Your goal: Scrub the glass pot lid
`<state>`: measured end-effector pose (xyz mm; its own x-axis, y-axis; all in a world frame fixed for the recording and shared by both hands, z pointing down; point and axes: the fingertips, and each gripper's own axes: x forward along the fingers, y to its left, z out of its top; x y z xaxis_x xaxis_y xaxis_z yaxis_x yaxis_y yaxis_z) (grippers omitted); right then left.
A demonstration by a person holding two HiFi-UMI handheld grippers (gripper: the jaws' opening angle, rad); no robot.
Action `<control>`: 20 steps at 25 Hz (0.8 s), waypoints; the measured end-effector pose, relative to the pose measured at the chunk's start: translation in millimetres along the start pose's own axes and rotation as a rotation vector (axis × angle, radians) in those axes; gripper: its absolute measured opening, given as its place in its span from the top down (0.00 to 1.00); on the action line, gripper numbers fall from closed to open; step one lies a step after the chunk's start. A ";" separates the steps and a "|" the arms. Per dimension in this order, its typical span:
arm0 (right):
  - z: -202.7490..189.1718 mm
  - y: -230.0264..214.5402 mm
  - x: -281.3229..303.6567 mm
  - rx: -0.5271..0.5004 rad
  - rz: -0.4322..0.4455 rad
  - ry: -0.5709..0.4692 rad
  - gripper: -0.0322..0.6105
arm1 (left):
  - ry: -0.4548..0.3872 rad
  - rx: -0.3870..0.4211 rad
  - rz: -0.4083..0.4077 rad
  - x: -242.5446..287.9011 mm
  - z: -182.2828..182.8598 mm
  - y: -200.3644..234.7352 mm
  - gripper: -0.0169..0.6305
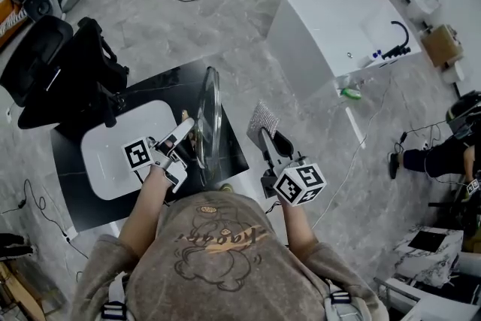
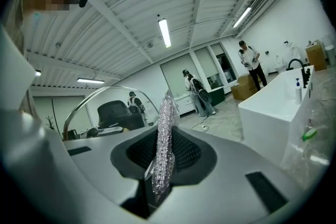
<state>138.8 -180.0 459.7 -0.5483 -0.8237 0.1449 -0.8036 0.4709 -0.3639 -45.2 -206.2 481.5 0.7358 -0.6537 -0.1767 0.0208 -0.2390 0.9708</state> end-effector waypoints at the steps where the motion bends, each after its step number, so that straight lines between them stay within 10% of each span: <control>1: 1.2 8.3 3.3 -0.002 0.025 0.000 0.82 | -0.003 -0.005 -0.019 1.0 -0.5 -3.8 0.70; 20: 52.7 117.3 15.4 -0.057 0.335 -0.054 0.82 | 0.073 -0.069 -0.040 19.1 -19.9 5.8 0.70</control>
<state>48.3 -154.1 370.8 -0.7724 -0.6348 -0.0232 -0.5933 0.7339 -0.3307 -17.5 -205.9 487.0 0.7810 -0.5897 -0.2058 0.0956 -0.2127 0.9724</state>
